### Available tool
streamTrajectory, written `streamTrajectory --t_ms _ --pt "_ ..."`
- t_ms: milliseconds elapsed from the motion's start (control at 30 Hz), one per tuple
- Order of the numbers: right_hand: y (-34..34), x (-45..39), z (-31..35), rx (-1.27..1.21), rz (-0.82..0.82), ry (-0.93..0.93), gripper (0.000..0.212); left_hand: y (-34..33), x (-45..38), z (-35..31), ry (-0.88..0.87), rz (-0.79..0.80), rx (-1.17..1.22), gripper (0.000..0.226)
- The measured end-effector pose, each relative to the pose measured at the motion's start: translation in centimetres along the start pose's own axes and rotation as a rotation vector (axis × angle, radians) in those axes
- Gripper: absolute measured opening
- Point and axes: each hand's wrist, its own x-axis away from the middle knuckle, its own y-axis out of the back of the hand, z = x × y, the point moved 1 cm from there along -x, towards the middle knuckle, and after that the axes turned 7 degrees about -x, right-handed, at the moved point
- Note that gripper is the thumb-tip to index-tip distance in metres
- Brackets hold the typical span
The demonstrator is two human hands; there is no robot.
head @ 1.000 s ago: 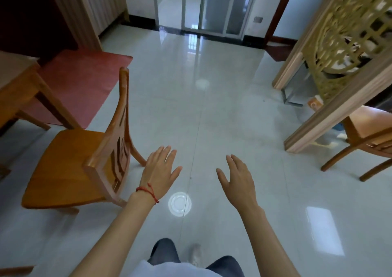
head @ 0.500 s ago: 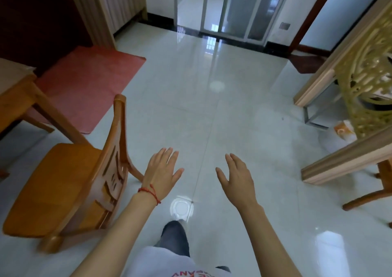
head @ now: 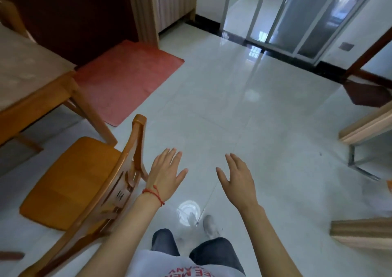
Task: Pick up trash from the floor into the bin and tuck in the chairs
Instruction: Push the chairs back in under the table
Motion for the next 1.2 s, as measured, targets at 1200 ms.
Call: streamTrajectory --t_ms 1200 --pt "-6.4 -7.5 13.8 -0.379 0.908 0.435 0.034 2.2 12.1 -2.0 1.491 -0.795 0.559 0.021"
